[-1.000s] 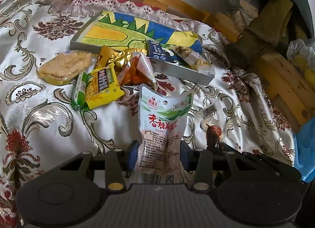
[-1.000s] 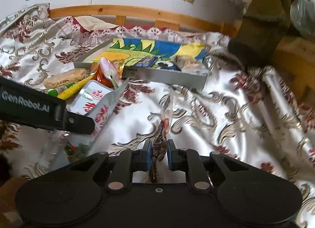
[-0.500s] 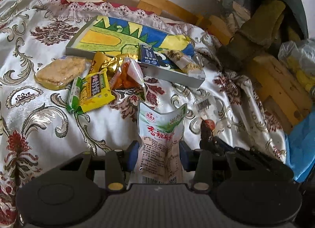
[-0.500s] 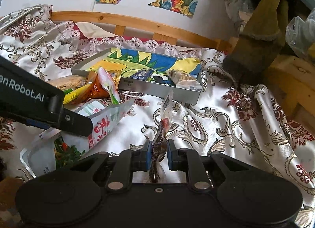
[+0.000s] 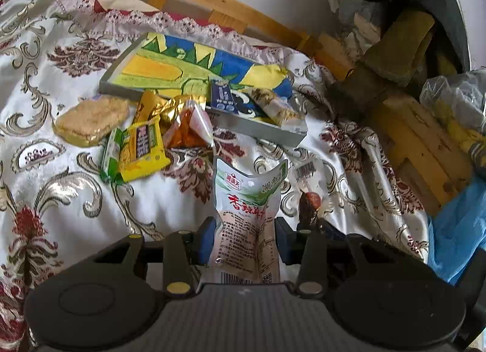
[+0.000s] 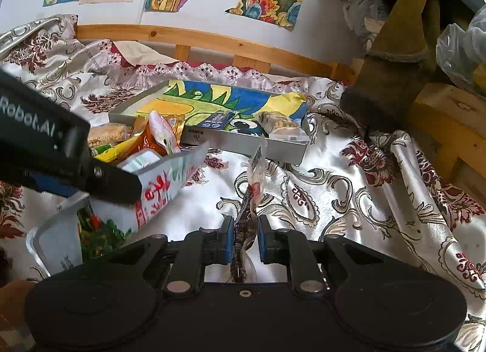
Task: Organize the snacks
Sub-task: 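Carry the seaweed packet with the left tool while the right tool carries the fish snack over the tray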
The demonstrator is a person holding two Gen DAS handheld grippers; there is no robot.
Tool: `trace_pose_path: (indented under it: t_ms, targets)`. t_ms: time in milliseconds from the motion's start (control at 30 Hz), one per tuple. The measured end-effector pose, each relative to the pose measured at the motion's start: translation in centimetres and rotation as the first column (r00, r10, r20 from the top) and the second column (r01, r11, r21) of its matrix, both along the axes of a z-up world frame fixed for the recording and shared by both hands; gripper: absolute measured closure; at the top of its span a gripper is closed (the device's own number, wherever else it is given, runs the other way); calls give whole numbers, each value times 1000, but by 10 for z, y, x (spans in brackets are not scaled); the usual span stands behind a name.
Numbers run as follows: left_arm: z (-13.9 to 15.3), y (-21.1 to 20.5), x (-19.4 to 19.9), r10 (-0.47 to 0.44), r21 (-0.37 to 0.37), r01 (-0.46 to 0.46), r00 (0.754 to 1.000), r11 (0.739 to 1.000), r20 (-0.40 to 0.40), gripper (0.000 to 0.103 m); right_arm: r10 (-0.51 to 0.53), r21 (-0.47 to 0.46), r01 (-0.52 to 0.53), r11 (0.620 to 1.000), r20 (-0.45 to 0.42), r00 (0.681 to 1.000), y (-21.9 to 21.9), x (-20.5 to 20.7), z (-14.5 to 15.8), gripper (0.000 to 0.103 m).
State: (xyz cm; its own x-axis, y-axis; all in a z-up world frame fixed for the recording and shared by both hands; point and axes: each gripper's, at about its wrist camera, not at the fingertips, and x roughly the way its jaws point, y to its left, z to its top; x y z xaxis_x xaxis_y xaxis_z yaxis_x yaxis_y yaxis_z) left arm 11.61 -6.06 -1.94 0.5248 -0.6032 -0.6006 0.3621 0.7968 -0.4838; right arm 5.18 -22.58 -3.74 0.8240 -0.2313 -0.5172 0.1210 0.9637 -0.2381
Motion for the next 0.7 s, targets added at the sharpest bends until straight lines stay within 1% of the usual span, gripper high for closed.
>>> trace_pose_path:
  t_ms: [100, 200, 333, 467, 567, 600, 700]
  targets:
    - [8, 0, 9, -18, -46, 17, 1000, 999, -16, 59, 4, -17, -4, 1000, 6, 1000, 1, -1, 1, 86]
    - [23, 1, 20, -27, -89, 27, 1000, 996, 4, 59, 9, -47, -8, 999, 29, 1000, 1, 0, 5, 86]
    - [44, -5, 40, -35, -67, 40, 997, 997, 64, 59, 25, -68, -19, 997, 80, 996, -5, 14, 19, 86]
    - [60, -11, 74, -11, -95, 20, 996, 995, 93, 59, 59, -90, -48, 995, 128, 990, -16, 42, 35, 86]
    - [70, -18, 104, 29, -92, -16, 990, 996, 136, 59, 92, -88, -79, 993, 165, 982, -27, 74, 45, 86]
    - [71, -21, 115, 39, -87, -27, 988, 996, 147, 59, 101, -83, -87, 993, 175, 980, -30, 86, 48, 86]
    - [71, -32, 149, 54, -82, -41, 984, 996, 172, 59, 101, -28, -98, 995, 202, 974, -43, 118, 54, 86]
